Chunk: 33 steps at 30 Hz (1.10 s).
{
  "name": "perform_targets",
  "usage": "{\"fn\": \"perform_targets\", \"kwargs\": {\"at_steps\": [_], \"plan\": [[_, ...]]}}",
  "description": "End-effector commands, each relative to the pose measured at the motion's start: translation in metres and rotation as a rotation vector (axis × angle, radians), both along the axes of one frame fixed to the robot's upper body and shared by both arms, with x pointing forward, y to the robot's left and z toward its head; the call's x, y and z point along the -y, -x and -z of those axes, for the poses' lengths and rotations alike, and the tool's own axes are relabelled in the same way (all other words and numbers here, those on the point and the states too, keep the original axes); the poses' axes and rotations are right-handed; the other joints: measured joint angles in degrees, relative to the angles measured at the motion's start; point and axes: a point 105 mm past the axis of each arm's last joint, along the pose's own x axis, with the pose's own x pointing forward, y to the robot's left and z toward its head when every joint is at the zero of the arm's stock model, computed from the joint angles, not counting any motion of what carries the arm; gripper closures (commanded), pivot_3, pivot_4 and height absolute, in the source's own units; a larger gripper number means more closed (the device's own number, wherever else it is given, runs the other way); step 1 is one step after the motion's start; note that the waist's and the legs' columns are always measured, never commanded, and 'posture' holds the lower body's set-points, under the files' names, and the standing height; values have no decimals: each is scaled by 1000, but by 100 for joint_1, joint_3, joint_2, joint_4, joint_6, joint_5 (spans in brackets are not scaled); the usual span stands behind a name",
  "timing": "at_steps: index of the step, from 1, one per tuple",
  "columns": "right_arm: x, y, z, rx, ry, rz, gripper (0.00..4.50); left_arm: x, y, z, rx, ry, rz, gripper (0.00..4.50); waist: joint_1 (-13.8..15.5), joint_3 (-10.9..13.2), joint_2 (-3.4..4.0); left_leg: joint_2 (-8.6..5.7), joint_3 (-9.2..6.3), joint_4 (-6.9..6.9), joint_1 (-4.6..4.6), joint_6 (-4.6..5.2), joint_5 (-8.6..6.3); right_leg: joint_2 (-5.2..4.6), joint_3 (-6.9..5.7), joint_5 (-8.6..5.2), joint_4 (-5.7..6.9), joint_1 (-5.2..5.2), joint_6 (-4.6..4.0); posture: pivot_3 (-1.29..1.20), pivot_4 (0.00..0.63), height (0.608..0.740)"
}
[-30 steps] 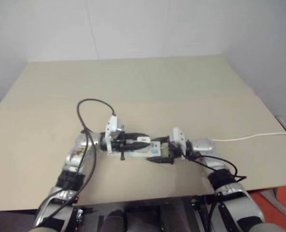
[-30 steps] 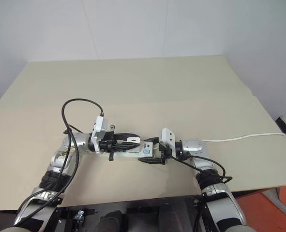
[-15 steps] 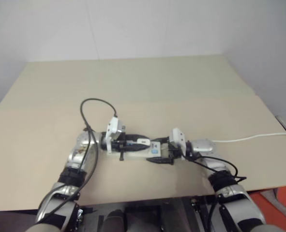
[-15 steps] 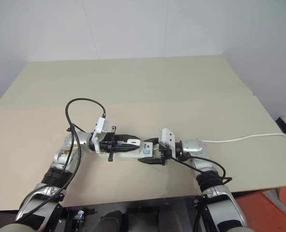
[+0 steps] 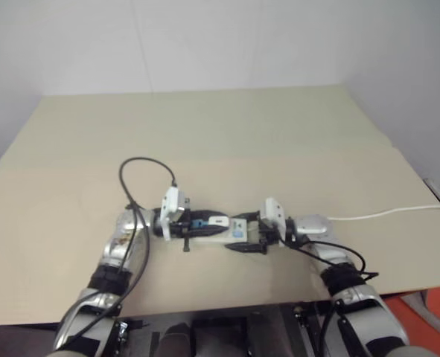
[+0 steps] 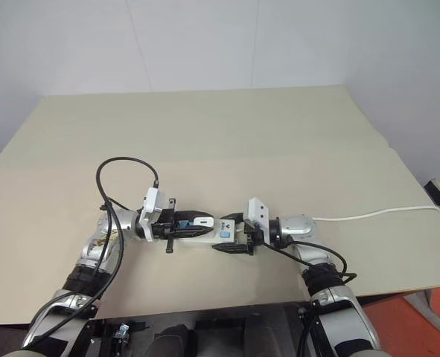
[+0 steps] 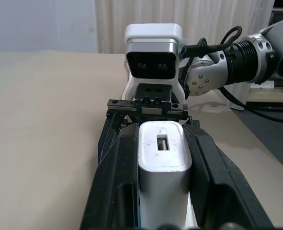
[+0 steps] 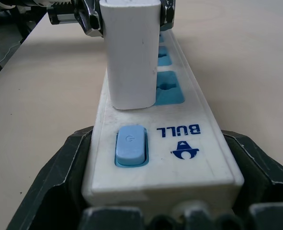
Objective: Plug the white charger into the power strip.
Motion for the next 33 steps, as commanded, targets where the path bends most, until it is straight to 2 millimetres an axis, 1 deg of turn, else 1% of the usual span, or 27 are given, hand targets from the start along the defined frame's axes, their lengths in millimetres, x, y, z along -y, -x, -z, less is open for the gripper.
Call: {"fn": "perform_targets", "kwargs": {"at_steps": [1, 8, 18, 27, 30, 33], "plan": [[3, 4, 3, -26, 4, -13, 1044, -25, 1, 33, -100, -131, -52, 3474, -3, -2, 1, 0, 0, -2, 1, 0, 0, 0, 0, 0, 0, 0, 0, 0, 150, 740], [5, 6, 2, -30, 6, -15, 1044, -29, 0, 31, -76, -164, 4, 3474, -15, -3, 1, -1, 4, -12, 5, 0, 0, 6, 0, 0, -2, -1, 0, 0, 150, 740], [10, 10, 1, -36, 11, -1, 1044, -21, 1, 37, -79, -159, 29, 3474, 24, -6, 4, -3, 3, -20, 4, 0, 0, 1, 0, 0, -9, -1, 0, 0, 150, 740], [8, 8, -1, -34, 7, 6, 1044, -18, 1, 35, -92, -154, 23, 3474, 37, -7, 5, -5, 4, -20, 5, 0, 0, 2, -1, 0, -10, 0, 0, 0, 150, 740], [8, 8, -1, -34, 2, 8, 1044, -12, 2, 29, -110, -124, 24, 3474, 39, -7, 5, -5, 4, -20, 5, 0, 0, 2, -1, 0, -10, 0, 0, 0, 150, 740], [8, 8, 0, -35, 0, 8, 1044, -10, 5, 27, -121, -128, 42, 3474, 53, -7, 5, -5, 3, -20, 4, 0, 0, 2, -1, 0, -11, 0, 0, 0, 150, 740]]}}
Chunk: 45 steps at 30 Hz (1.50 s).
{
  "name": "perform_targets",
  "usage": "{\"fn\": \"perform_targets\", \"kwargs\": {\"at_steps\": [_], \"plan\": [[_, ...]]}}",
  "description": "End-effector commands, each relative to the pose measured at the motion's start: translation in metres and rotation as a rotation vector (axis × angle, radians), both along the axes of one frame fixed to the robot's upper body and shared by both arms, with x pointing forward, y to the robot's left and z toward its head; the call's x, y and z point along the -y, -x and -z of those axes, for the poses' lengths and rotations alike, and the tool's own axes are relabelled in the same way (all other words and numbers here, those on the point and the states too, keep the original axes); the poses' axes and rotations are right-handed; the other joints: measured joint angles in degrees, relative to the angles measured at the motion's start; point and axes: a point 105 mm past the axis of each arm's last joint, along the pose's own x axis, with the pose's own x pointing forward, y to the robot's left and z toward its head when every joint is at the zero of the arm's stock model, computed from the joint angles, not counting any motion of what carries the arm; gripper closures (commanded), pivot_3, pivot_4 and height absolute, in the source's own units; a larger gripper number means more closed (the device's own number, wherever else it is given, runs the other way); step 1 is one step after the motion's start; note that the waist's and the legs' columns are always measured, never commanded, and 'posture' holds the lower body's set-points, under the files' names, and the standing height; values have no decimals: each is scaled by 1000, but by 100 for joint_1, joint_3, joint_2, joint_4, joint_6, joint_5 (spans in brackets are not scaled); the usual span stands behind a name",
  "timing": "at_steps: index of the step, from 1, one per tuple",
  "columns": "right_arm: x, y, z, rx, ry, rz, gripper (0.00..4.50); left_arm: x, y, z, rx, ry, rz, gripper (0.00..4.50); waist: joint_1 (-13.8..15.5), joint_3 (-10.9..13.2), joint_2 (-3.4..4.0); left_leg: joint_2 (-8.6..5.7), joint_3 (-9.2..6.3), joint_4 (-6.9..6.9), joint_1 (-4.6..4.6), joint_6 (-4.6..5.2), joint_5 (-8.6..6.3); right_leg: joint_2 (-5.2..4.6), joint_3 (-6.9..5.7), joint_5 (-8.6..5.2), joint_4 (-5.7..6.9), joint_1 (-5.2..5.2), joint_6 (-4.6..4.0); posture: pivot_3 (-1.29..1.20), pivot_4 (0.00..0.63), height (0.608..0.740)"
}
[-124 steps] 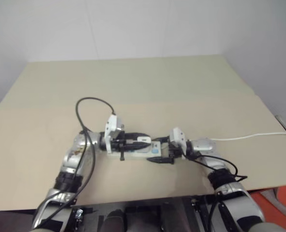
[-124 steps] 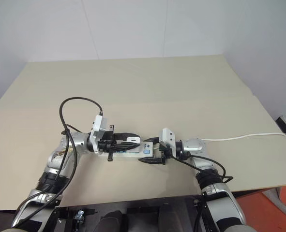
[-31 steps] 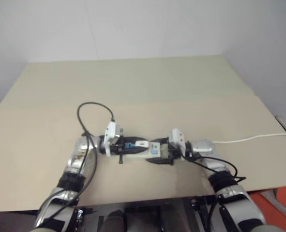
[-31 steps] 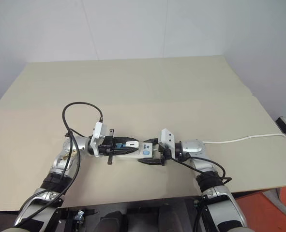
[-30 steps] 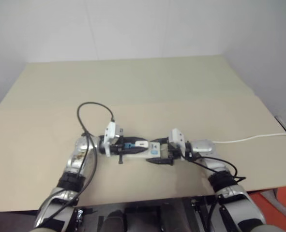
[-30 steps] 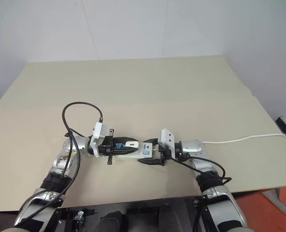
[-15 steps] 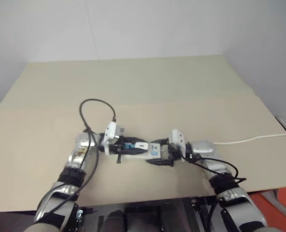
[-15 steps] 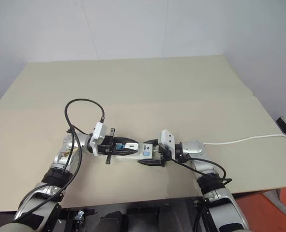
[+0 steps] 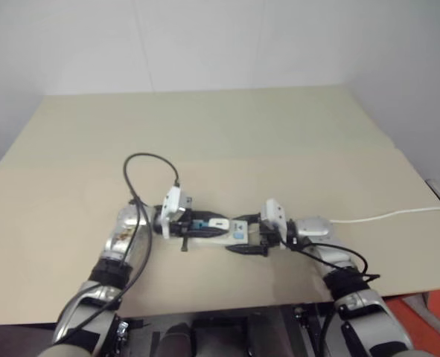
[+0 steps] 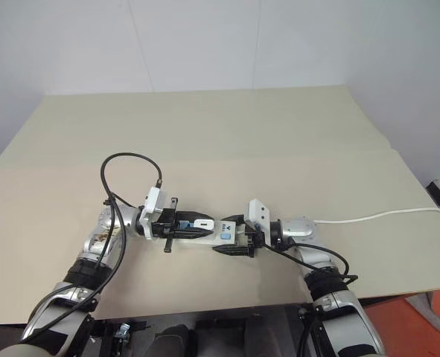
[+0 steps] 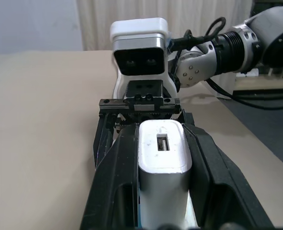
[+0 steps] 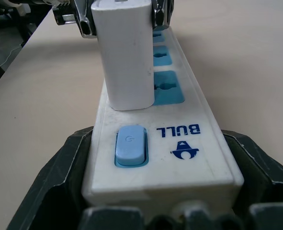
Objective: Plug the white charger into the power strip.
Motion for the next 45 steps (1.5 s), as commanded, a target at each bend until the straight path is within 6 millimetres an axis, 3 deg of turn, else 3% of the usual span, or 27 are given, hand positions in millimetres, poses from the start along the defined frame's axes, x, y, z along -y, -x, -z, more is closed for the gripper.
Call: {"fn": "perform_targets", "kwargs": {"at_steps": [1, 11, 16, 22, 25, 29, 33, 37, 45], "plan": [[5, 3, 0, -9, 1, -9, 1044, -13, 5, 28, -117, -101, -31, 3124, 7, 0, 0, 0, 0, 0, 0, 0, 0, 0, 0, 0, 0, 0, 0, 0, 150, 740], [4, 2, -1, -8, -4, -5, 1044, -11, 4, 22, -95, -89, -29, 19, 69, -2, 4, -2, 2, -4, 1, 0, 0, -2, -2, 0, -1, -1, 0, 0, 150, 740], [3, 0, -2, -5, -9, -1, 1044, -15, 2, 11, -48, -86, -20, 19, 67, -2, 4, -2, 2, -4, 0, 0, 0, -2, -2, 0, -1, -2, 0, 0, 150, 740], [6, -2, -7, -4, -25, 10, 1044, -42, -4, -26, 56, -109, -38, 19, 63, 0, 3, -1, 2, -4, -9, 0, 0, 1, -3, 0, 1, -15, 0, 0, 150, 740], [9, -3, -10, 4, -21, 9, 25, -58, -5, -49, 109, -113, -65, 0, 73, 2, 2, -2, 1, -4, -15, -1, 1, -1, -4, 0, -1, -20, 0, 0, 150, 740], [19, -8, -18, 52, -11, 34, 25, -73, -1, -67, 148, -114, -104, 0, 81, 3, 4, 1, 1, -8, -16, -1, 0, -6, -5, 0, -10, -19, 0, 0, 150, 740], [39, -9, -35, 101, -10, 68, 25, -86, 7, -74, 159, -121, -148, 0, 84, 6, 7, 0, 1, -11, -24, 0, 0, -8, -6, 0, -19, -24, 0, 0, 150, 740], [77, 0, -62, 171, 10, 131, 25, -107, 17, -83, 165, -132, -222, 0, 95, 9, 6, 5, -1, -16, -37, 1, 0, -9, -11, 0, -26, -33, 0, 0, 150, 740], [132, 21, -86, 211, 87, 257, 25, -152, 32, -93, 171, -229, -384, 0, 105, 13, 5, 11, 3, -25, -37, 4, -2, -8, -14, 0, -48, -28, 0, 0, 150, 740]]}}
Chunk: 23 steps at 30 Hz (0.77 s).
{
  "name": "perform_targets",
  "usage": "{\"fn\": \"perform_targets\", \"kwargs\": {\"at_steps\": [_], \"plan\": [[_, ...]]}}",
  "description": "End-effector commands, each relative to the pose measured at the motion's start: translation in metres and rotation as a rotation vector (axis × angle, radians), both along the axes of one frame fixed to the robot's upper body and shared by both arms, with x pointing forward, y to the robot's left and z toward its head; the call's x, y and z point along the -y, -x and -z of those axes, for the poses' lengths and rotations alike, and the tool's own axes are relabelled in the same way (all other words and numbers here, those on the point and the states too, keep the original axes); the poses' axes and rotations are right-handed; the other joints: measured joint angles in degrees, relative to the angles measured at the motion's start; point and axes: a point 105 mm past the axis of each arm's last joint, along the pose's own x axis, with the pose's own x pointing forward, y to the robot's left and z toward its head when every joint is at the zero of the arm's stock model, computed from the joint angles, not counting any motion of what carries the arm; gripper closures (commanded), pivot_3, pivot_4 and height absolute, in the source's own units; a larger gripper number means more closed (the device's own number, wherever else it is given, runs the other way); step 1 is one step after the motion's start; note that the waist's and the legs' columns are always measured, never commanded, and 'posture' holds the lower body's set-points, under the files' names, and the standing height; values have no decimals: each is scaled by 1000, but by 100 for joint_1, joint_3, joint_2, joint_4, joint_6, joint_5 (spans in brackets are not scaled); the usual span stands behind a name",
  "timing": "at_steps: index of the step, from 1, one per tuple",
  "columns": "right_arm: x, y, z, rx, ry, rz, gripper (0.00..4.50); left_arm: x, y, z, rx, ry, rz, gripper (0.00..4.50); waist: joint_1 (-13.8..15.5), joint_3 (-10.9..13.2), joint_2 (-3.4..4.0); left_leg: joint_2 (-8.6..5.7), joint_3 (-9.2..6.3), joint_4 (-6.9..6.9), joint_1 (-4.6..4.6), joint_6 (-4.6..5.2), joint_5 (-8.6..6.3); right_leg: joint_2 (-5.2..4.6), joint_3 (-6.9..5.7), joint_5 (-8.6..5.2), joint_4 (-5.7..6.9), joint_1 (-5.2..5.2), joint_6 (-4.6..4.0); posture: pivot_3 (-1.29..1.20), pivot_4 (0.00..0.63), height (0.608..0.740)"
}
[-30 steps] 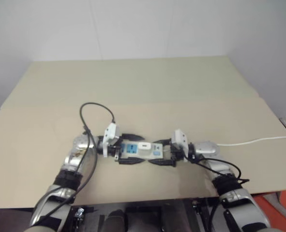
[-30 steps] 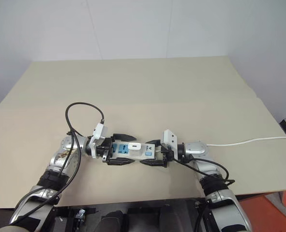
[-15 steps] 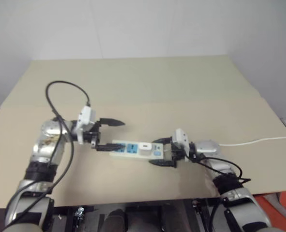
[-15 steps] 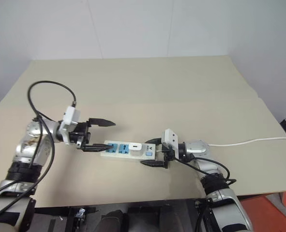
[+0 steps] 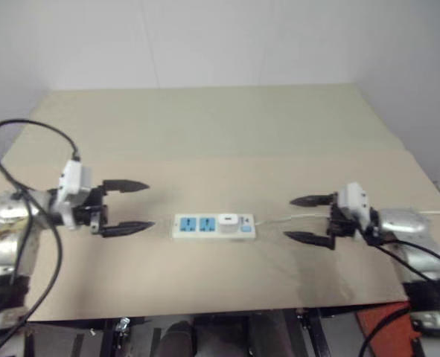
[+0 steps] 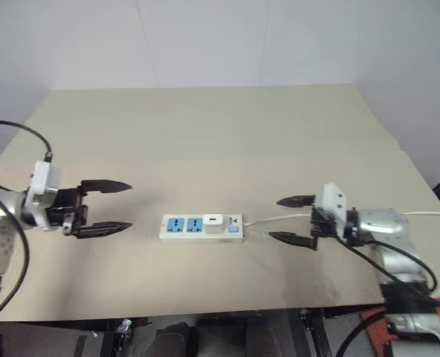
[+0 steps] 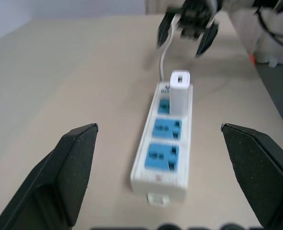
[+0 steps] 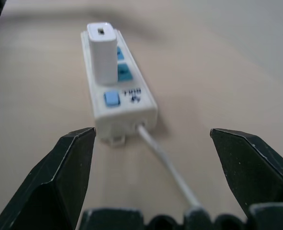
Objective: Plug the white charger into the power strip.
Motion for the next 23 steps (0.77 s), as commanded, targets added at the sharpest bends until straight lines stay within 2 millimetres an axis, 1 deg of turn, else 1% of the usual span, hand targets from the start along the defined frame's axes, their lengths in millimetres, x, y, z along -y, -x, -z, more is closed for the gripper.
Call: {"fn": "perform_targets", "kwargs": {"at_steps": [1, 4, 8, 13, 23], "plan": [[14, 6, -23, 69, -8, 33, 25, -17, 6, -17, 56, -36, -67, 0, -3, 1, 0, 1, 1, 0, 0, 0, 0, 0, 0, 0, -4, 1, 0, 0, 150, 740], [28, 14, -29, 75, 3, 82, 25, -32, 13, -18, 39, -89, -133, 0, 3, 2, 1, 2, 1, -1, 4, 0, 0, 1, -1, 0, -4, 6, 0, 0, 150, 740], [39, 21, -35, 79, 16, 120, 25, -41, 23, -15, -14, -130, -177, 0, 9, 3, 2, 2, 3, -5, 3, 2, -1, -1, -1, 0, -17, 10, 0, 0, 150, 740], [43, 23, -37, 77, 28, 138, 25, -40, 28, -11, -33, -122, -195, 0, 15, 4, 2, 3, 4, -5, 4, 3, -2, -1, -1, 0, -18, 11, 0, 0, 150, 740], [44, 24, -40, 77, 48, 143, 25, -36, 23, -12, -14, -108, -211, 0, 19, 4, 2, 2, 6, -6, 3, 4, -2, -2, -1, 0, -19, 11, 0, 0, 150, 740]]}}
